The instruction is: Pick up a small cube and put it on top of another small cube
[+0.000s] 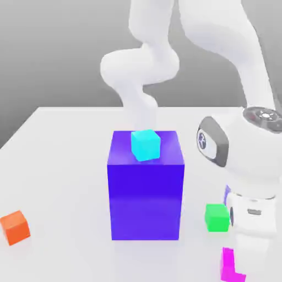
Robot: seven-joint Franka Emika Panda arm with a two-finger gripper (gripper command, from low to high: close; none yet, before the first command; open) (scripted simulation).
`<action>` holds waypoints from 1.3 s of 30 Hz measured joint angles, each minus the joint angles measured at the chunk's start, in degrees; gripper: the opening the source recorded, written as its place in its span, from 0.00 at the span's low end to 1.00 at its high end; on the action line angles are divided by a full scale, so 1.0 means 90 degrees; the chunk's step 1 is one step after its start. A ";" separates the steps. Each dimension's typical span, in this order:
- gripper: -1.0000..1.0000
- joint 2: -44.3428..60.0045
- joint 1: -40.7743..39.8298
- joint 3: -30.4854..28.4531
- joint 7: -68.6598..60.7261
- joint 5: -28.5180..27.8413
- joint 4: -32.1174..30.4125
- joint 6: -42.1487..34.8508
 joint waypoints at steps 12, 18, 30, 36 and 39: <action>0.00 -0.0717 0.0048 -0.0064 0.0063 -0.0091 -0.0154 -0.0577; 0.00 -0.2055 0.0124 0.0040 -0.1405 -0.0771 -0.1144 -0.0871; 0.00 -0.3316 0.0751 0.0169 -0.5195 -0.0303 -0.2850 -0.0461; 0.00 -0.2476 0.0761 0.0159 -0.5262 -0.0244 -0.2827 0.0352; 1.00 -0.2237 0.0766 0.0139 -0.5239 -0.0272 -0.2830 0.0583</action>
